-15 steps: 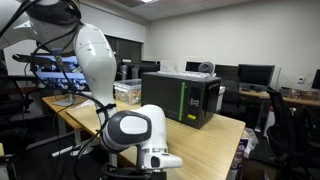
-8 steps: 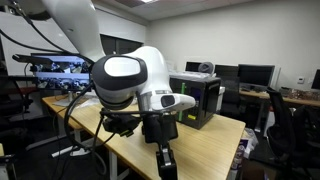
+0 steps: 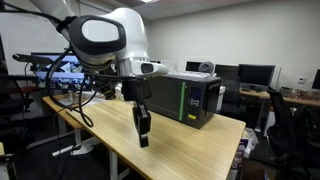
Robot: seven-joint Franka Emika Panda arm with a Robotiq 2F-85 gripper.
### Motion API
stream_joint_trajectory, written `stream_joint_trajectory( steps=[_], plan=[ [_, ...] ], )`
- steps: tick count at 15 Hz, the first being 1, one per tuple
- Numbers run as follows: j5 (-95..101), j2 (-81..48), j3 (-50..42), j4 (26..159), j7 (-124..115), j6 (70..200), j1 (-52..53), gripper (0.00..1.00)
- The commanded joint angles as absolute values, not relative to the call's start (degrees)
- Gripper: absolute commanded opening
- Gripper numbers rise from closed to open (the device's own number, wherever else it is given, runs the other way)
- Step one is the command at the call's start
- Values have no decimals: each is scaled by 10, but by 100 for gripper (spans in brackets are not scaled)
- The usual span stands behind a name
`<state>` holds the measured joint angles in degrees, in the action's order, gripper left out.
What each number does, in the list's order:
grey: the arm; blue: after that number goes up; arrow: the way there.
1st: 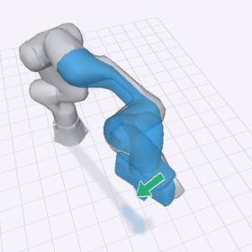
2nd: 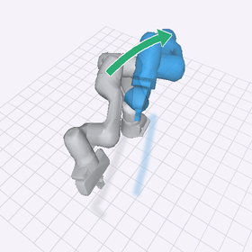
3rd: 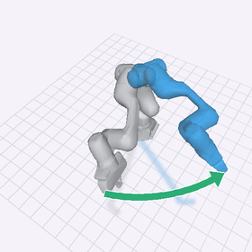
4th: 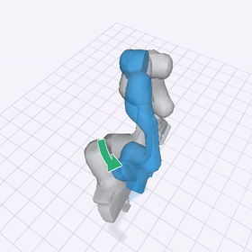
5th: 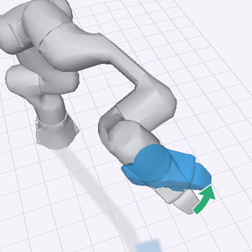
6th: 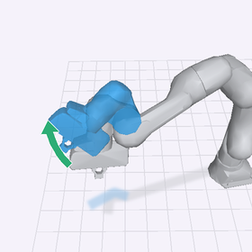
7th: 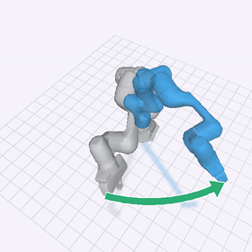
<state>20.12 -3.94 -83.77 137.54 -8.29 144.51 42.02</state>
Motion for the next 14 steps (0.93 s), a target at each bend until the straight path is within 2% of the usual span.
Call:
stream_joint_trajectory(
  steps=[1, 2, 3, 6, 7, 9, 13, 14],
  plan=[
    [252, 77, -857, 1371, -57, 1426, 463, 1],
    [191, 58, -740, 1376, 5, 1443, 359, 1],
    [280, 145, -764, 1378, -35, 1413, 394, 1],
    [354, 236, -638, 1400, -27, 1350, 314, 1],
    [369, 302, -564, 1424, -19, 1285, 277, 1],
    [377, 360, -503, 1453, -16, 1204, 261, 1],
    [301, 338, -250, 1543, 74, 1140, 84, 2],
    [308, 326, -214, 1552, 75, 1149, 52, 1]
  ],
)
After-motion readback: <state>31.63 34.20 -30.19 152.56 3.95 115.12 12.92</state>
